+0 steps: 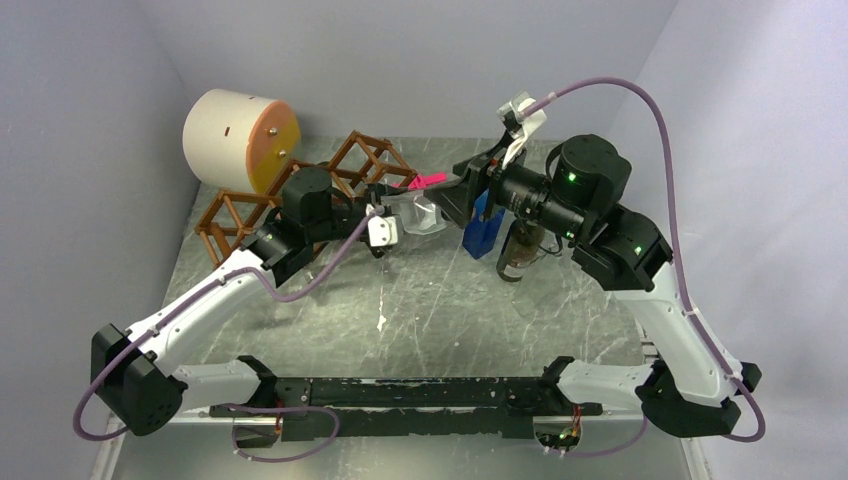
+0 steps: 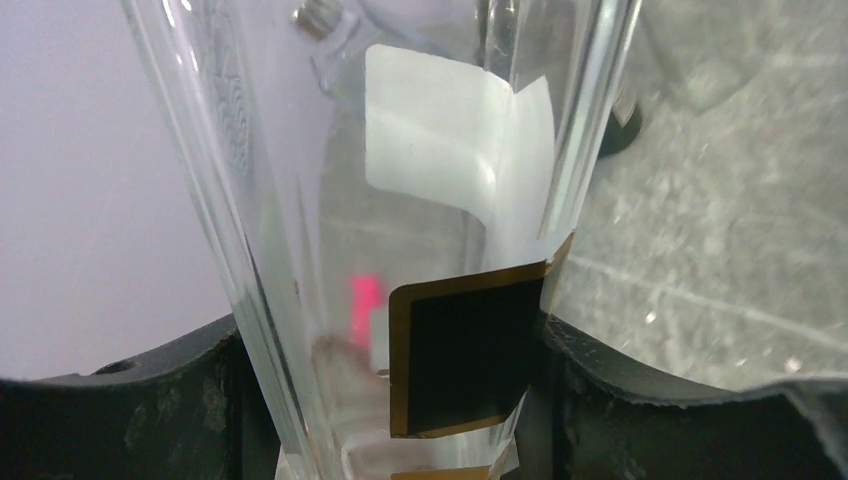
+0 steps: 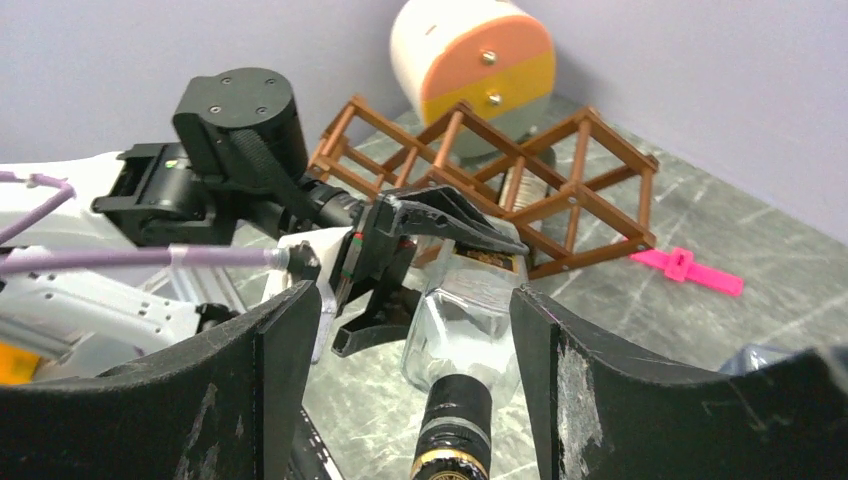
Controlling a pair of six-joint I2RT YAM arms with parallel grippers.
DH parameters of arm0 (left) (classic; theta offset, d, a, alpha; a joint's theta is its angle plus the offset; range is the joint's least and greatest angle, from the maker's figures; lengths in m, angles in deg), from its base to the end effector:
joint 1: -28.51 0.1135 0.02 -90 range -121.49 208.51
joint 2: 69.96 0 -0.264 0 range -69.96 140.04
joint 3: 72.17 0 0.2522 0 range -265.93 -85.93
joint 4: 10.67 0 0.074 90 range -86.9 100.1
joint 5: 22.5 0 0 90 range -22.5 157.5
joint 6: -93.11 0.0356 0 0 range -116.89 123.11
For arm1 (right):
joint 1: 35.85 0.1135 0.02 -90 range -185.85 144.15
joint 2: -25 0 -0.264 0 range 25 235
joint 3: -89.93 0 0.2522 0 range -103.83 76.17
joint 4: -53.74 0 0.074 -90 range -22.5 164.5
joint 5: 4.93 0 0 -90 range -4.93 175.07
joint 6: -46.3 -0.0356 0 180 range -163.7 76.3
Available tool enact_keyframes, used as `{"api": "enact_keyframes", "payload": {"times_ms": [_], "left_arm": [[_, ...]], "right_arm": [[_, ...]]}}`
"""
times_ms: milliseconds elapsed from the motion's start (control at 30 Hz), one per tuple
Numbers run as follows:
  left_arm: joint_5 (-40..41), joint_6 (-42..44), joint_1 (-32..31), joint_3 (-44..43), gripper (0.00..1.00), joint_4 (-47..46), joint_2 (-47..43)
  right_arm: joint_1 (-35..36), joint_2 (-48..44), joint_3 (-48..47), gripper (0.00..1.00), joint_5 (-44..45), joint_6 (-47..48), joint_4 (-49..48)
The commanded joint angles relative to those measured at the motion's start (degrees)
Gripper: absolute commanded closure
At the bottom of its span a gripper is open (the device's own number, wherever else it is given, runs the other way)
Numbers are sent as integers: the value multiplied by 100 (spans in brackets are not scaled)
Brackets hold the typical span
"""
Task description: Put the wine bottle on the wine rack
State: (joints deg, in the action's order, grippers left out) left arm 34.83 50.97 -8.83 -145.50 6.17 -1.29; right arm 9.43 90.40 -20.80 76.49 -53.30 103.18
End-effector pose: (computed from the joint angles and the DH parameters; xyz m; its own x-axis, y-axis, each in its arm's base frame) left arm 0.2085 -0.1833 0.3580 0.5771 0.3448 -0.7403 0.7484 0.1394 0.6484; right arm 0.1344 0.1432 0.5251 -0.1844 0.0482 -0.9817 -0.7876 0.5903 0.1769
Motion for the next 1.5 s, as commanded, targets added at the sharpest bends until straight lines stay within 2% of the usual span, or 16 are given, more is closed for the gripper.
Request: {"api": "enact_keyframes", "payload": {"times_ms": [0, 333, 667, 1167, 1367, 1467], "left_arm": [[379, 1331, -10, -440, 93, -593, -43], [631, 2635, -10, -276, 93, -1132, -126], [422, 3363, -5, -378, 93, -1000, -158], [645, 3427, -11, -516, 93, -1239, -46], [769, 3317, -10, -492, 93, -1400, -47], [805, 3243, -10, -481, 93, -1466, -54]], "right_arm": [[-10, 17, -161, 26, 663, -132, 256], [-7, 136, 458, 24, 1546, -202, 610], [-10, 198, 987, 18, 577, -218, -7], [-7, 762, 1294, 18, 837, -477, -6], [-3, 968, 1218, 26, 702, -595, 81], [-8, 982, 1243, 37, 699, -642, 65]]}}
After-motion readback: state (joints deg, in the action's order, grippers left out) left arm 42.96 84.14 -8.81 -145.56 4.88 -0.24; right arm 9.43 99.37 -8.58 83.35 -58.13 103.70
